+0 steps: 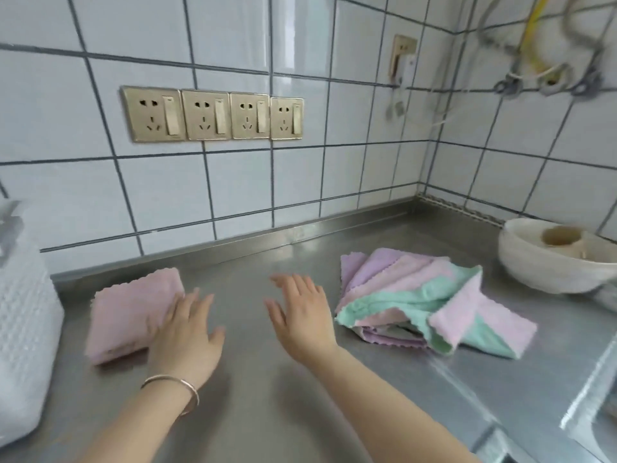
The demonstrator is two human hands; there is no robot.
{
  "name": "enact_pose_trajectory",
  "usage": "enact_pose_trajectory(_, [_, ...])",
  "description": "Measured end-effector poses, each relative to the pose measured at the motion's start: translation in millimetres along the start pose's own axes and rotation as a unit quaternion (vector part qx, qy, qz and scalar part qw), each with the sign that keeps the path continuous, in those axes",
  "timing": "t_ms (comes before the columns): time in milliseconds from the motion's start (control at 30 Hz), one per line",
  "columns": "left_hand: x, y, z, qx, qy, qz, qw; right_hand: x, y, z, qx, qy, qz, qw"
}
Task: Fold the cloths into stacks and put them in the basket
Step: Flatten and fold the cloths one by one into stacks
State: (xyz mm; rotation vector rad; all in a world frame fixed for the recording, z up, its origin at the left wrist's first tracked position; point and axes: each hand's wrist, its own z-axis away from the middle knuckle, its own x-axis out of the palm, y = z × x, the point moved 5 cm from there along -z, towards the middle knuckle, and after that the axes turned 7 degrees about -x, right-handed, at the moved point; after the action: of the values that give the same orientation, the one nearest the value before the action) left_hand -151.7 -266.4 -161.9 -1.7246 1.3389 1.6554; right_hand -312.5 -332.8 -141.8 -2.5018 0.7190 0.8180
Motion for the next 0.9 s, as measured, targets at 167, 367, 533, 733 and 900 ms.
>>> enact_pose_trajectory(167, [31.4,106.2,35.7,0.113,-0.023,0.060,0.992,-93.1,110.7,67.0,0.139,-0.037,0.218,0.965])
enact_pose_trajectory(367, [54.7,187.6,72.6,0.228,-0.036,0.042,0.972,-128.4,158.2,109.4,0.158,-0.107,0.280,0.941])
enact_pose_trajectory(533, [56.9,221.2,86.9,0.319,0.019,-0.022,0.947,-146.3,157.4,115.1,0.091,-0.018,0.215,0.972])
enact_pose_trajectory(733, [59.0,222.1,81.0,0.304,0.037,0.055,0.950,-164.8,168.6,135.7,0.056,-0.004,0.253,0.966])
enact_pose_trajectory(900, [31.7,225.7,71.6,0.313,0.083,0.134,0.937,-200.5,180.9,133.0,0.142,-0.035,0.280,0.949])
